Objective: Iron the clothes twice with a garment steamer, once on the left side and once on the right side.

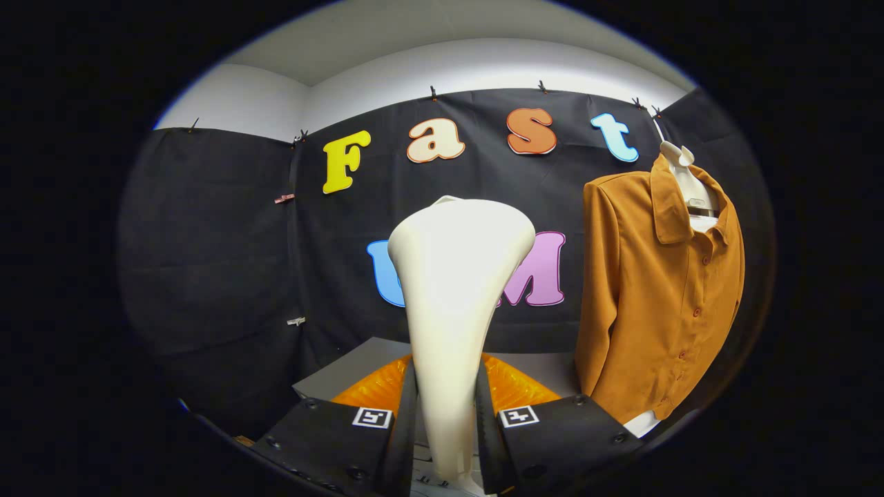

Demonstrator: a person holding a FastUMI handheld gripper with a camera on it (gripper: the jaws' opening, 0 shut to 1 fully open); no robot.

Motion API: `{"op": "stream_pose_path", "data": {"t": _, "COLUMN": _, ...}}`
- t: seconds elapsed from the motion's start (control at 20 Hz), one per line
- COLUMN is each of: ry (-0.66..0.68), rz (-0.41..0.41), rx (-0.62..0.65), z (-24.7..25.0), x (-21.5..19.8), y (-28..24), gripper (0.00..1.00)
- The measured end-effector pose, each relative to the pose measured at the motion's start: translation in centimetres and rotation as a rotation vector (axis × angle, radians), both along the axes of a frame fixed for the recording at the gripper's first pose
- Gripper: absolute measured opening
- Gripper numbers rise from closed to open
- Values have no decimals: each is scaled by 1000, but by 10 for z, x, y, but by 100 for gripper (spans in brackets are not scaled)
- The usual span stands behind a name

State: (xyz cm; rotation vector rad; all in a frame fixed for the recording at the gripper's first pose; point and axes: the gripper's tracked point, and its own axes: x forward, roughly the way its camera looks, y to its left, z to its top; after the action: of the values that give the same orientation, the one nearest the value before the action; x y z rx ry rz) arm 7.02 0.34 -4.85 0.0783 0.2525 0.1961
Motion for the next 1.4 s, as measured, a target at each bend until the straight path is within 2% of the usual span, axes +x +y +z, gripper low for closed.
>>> {"op": "stream_pose_path", "data": {"t": 0.5, "ry": -18, "rz": -34, "rx": -10, "z": 3, "x": 0, "y": -7, "gripper": 42}}
{"op": "stream_pose_path", "data": {"t": 1.4, "ry": -32, "rz": -44, "rx": -16, "z": 9, "x": 2, "y": -5, "gripper": 42}}
